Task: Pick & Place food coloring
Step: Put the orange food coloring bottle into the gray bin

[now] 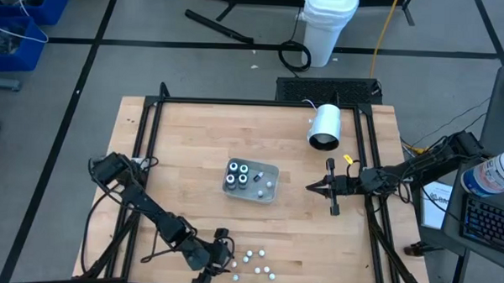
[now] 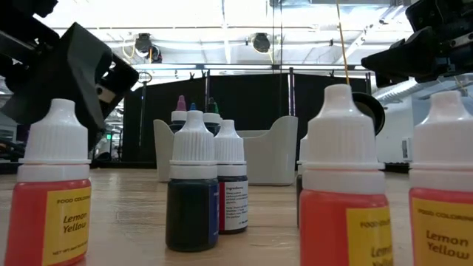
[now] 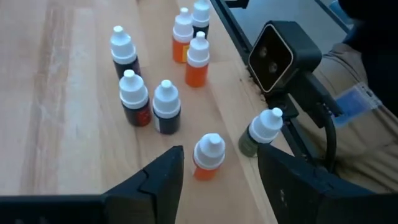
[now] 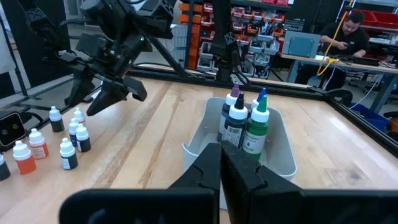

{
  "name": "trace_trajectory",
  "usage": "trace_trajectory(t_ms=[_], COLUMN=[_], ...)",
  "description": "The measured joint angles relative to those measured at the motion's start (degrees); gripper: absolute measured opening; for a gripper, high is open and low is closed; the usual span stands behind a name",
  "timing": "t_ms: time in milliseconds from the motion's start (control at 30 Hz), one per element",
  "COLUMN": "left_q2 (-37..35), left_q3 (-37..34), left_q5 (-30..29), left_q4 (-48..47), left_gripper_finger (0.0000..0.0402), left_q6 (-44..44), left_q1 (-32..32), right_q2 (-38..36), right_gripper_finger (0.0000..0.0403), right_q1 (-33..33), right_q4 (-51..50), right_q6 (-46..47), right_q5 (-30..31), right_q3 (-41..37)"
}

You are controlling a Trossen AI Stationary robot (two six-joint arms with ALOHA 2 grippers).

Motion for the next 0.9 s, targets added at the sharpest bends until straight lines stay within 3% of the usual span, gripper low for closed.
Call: trace_trajectory(t_ms=[467,900], left_q2=[0.3,0.3], left_q3=[0.0,0.0], left_q5=[0.3,0.0], left_q4=[1.1,2.2], left_gripper_finger=[0.0208,0.0153], left_q6=[0.1,1.0], left_q1=[1.0,1.0], right_q2=[0.0,0.0], right_gripper_finger=[0.0,0.0], right_q1=[0.0,0.0], right_q4=[0.0,0.0], right_q6=[0.0,0.0], right_q5=[0.0,0.0], right_q3=[0.0,0.0])
